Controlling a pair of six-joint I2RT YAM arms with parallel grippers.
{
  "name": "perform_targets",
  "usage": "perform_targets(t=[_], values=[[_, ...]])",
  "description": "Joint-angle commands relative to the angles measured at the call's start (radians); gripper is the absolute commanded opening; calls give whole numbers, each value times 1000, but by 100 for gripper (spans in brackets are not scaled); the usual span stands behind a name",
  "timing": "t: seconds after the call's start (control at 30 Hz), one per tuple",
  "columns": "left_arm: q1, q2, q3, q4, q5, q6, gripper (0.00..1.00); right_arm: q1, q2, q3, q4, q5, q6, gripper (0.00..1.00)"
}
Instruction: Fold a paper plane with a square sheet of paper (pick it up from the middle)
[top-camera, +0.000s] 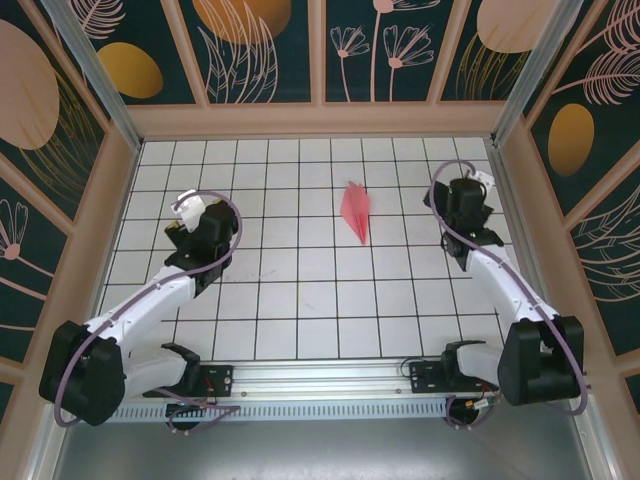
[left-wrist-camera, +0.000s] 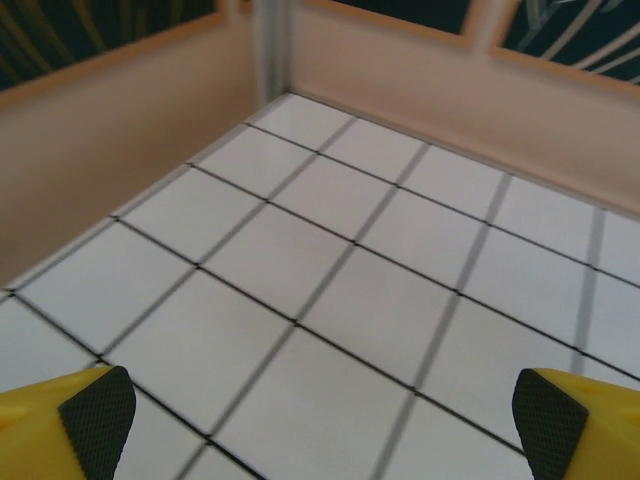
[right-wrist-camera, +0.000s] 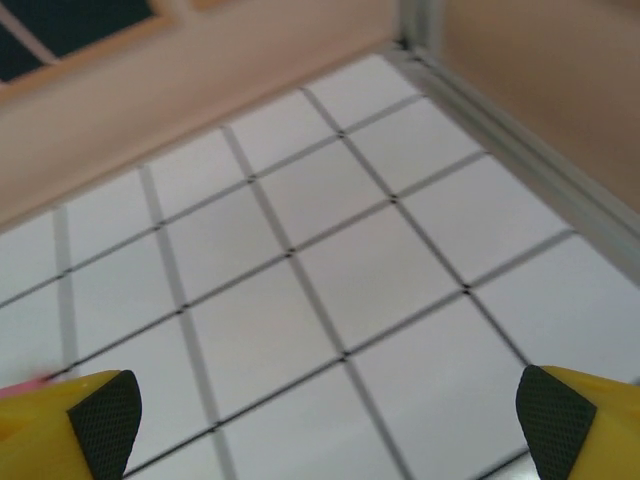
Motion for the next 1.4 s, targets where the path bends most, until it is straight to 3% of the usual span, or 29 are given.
perform_targets(t=[0.0, 0.13, 0.37, 0.63, 0.93, 1.37], values=[[53, -49, -119, 169, -130, 141, 99, -80, -16, -113, 173, 28, -20, 99], [125, -98, -242, 308, -83, 207, 98, -115, -4, -249, 357, 23, -64, 99], [220, -118, -444, 738, 219, 416, 98, -115, 52, -389, 707, -105, -158, 99], [310, 31, -496, 1016, 446, 445, 98, -116, 190, -419, 942, -177, -235, 99], [347, 168, -439, 1124, 536, 467, 99, -125, 291, -461, 1129, -248, -275, 99], [384, 362, -413, 1269, 586, 468, 98, -128, 306, -479, 1172, -284, -288, 99]])
